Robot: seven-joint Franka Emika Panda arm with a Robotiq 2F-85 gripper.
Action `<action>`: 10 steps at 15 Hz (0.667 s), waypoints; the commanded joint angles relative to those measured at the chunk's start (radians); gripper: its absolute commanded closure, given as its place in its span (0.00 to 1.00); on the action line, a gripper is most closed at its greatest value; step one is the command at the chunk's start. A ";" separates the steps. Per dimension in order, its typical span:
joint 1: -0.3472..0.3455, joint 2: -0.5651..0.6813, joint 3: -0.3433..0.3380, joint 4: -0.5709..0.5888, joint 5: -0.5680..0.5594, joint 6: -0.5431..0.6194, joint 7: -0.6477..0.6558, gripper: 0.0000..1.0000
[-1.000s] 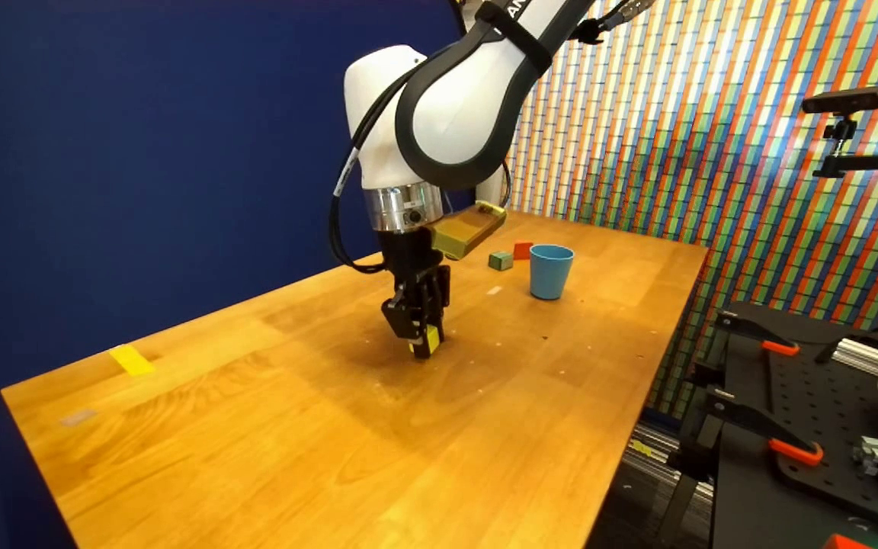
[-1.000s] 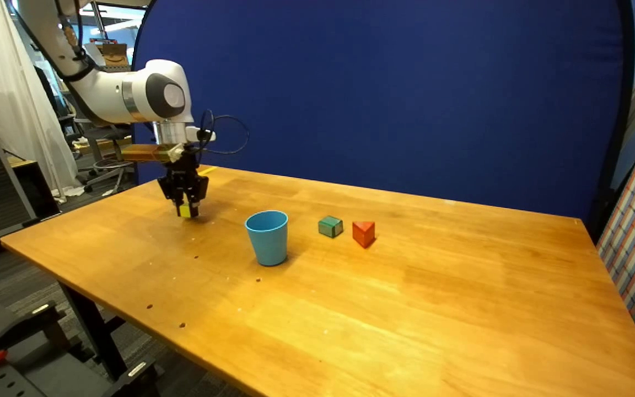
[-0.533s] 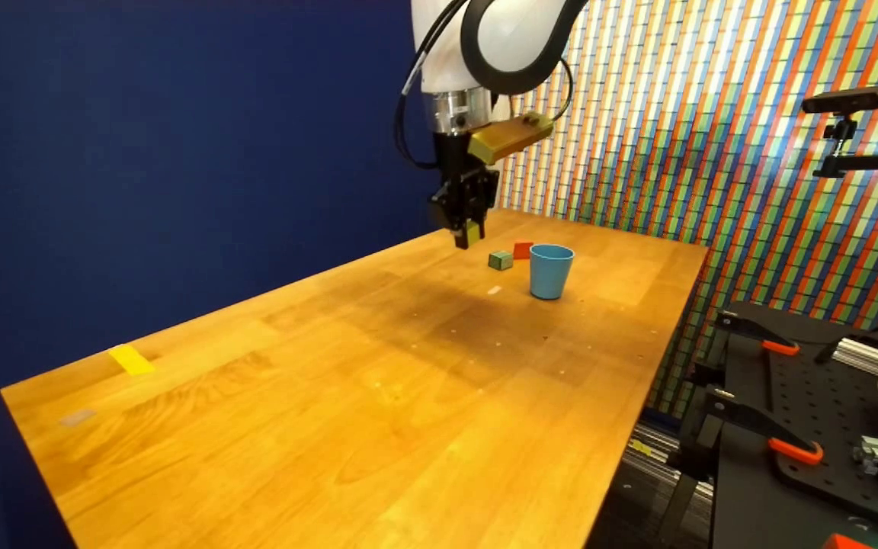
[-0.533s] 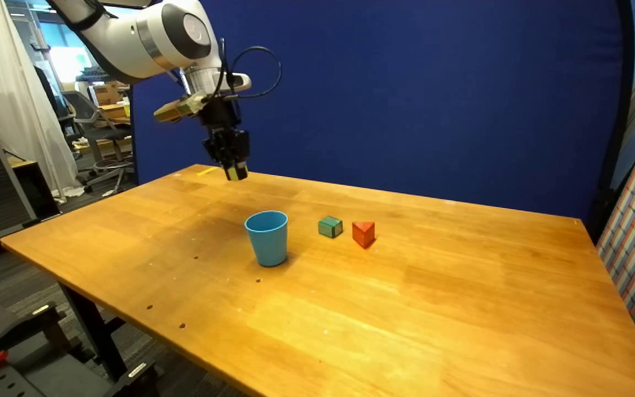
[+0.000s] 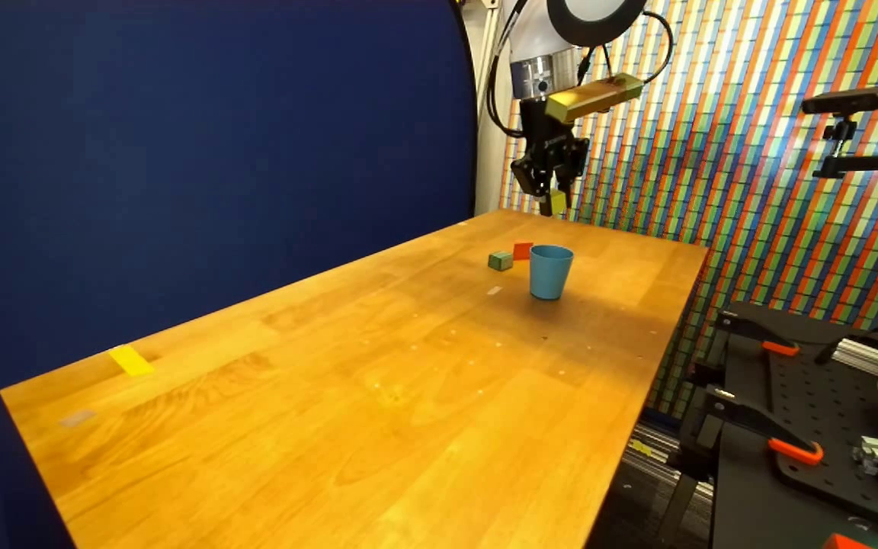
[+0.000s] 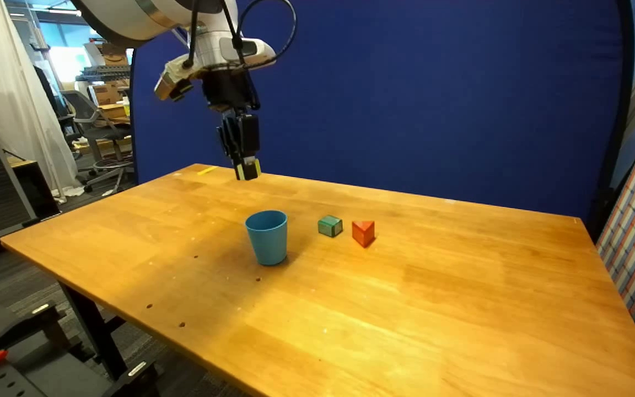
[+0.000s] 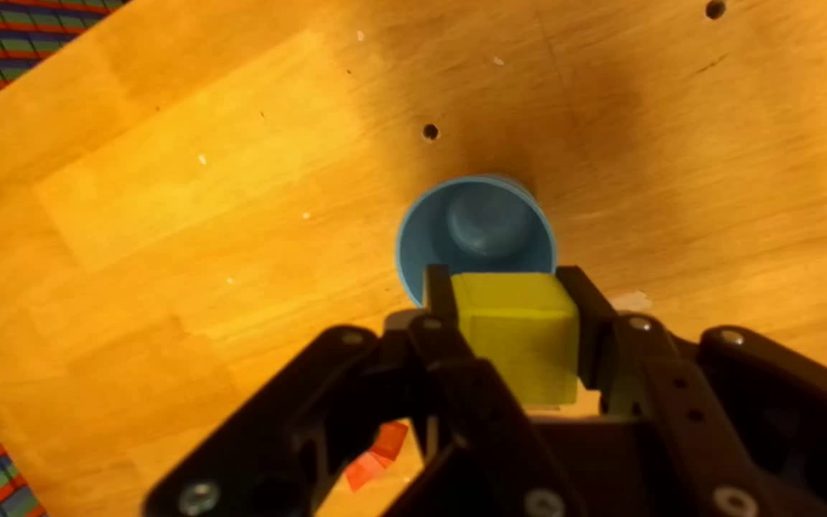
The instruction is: Put the yellow block in the cup
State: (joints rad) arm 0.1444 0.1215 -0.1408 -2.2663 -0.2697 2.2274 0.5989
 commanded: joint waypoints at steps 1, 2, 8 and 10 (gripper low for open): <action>-0.061 -0.039 0.032 -0.064 0.021 0.009 0.022 0.81; -0.069 -0.029 0.037 -0.063 0.028 0.012 0.016 0.81; -0.086 0.027 0.054 -0.036 0.034 0.030 0.003 0.81; -0.086 0.044 0.052 -0.025 0.030 0.040 0.003 0.81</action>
State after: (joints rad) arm 0.0821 0.1419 -0.1045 -2.3145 -0.2498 2.2452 0.6055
